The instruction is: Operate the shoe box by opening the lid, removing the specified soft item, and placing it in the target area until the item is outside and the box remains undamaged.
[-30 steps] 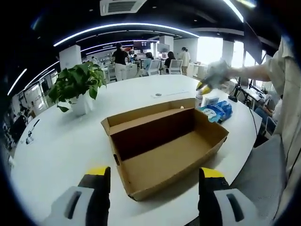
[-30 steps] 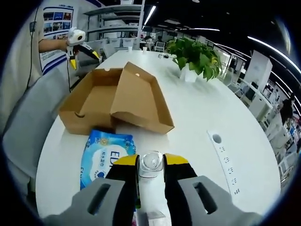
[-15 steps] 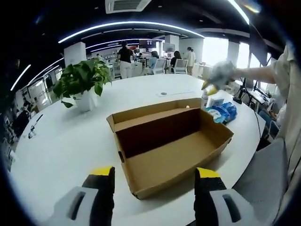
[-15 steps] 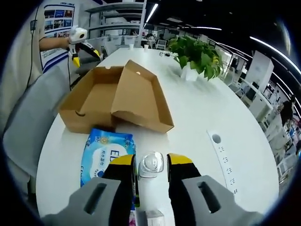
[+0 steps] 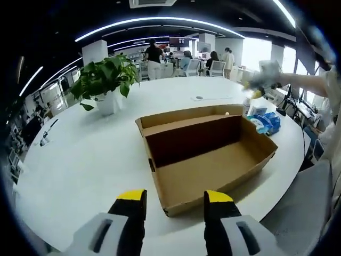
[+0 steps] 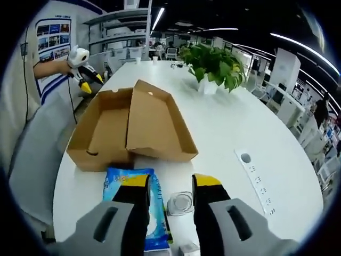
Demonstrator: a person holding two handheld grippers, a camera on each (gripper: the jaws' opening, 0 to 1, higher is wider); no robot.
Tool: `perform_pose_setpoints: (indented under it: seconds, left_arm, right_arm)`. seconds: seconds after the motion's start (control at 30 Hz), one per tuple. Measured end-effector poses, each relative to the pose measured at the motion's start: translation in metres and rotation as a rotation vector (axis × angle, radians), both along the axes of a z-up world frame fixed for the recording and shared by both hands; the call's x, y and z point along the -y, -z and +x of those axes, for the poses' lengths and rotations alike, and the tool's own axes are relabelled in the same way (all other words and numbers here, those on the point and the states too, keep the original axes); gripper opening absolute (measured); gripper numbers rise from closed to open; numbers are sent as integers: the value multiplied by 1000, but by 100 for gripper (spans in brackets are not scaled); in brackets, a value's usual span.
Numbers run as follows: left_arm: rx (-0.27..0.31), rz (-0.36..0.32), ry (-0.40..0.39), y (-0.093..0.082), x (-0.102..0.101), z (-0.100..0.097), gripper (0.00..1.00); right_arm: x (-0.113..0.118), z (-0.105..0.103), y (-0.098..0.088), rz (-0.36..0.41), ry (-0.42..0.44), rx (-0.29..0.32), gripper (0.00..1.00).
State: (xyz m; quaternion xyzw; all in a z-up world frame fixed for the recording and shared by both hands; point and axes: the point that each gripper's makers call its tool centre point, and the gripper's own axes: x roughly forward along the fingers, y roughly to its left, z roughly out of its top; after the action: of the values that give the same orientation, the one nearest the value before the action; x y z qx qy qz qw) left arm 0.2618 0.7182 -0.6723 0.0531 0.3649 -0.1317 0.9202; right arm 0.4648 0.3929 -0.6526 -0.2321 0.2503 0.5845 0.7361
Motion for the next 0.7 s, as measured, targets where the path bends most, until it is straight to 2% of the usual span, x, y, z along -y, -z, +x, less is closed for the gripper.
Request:
perform_pose_setpoints:
  seconds: [0.07, 0.1, 0.2, 0.47, 0.7]
  left_arm:
    - [-7, 4, -14, 2, -2, 1, 35]
    - [-12, 17, -21, 4, -5, 1, 34]
    - [-22, 39, -29, 9, -9, 2, 30]
    - [-45, -6, -105, 18, -18, 4, 20]
    - [-57, -36, -137, 26, -19, 8, 14]
  right_arm:
    - [-3, -1, -2, 3, 11, -6, 27]
    - [-5, -2, -2, 1, 42, -28, 26]
    - [-9, -4, -3, 1, 51, -28, 25]
    - [-20, 1, -4, -14, 99, -5, 25]
    - [-33, 7, 9, -61, 147, 4, 26]
